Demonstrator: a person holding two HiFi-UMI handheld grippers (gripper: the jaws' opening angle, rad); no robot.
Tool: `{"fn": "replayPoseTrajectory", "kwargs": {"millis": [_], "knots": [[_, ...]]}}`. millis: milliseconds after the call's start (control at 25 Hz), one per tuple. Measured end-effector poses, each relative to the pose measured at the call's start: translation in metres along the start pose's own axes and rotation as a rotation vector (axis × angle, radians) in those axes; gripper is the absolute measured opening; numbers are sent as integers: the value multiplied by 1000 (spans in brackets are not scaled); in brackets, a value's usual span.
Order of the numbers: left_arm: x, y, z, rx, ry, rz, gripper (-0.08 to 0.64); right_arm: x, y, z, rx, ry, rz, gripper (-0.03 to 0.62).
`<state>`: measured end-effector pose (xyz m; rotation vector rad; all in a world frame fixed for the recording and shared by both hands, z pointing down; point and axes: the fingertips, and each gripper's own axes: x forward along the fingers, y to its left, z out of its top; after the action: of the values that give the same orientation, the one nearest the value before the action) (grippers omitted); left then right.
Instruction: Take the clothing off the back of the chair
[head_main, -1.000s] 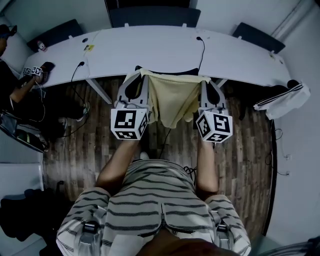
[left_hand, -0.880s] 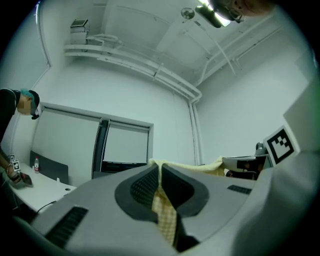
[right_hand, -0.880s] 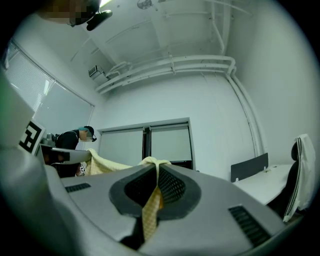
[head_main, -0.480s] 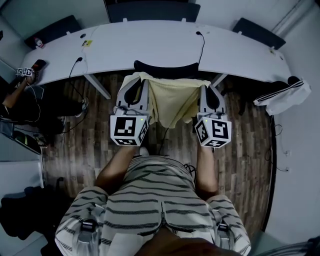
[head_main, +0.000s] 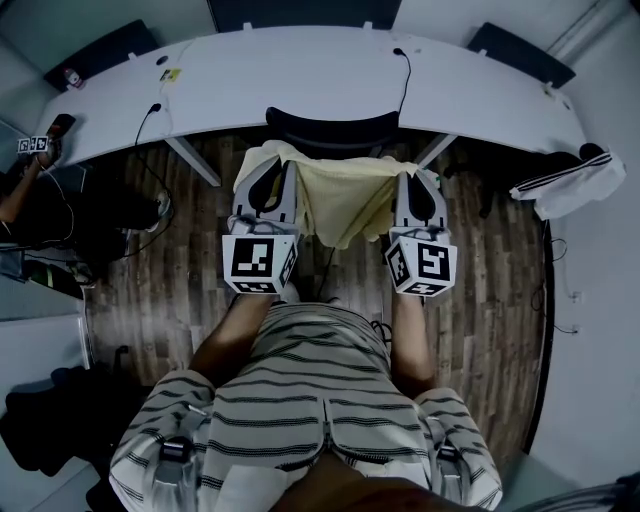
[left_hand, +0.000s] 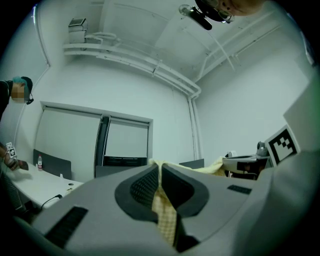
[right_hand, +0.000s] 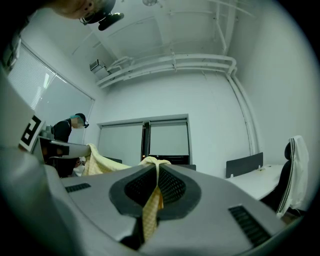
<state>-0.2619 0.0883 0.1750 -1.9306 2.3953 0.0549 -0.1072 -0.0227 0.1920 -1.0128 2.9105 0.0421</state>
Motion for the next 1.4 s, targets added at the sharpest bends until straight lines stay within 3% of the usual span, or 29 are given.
{"fn": "replayPoseTrajectory", "kwargs": {"millis": [1400], "knots": [[-28,-15,-85,47,122,32,37,-28,23,-87,-7,107,25,20]]}}
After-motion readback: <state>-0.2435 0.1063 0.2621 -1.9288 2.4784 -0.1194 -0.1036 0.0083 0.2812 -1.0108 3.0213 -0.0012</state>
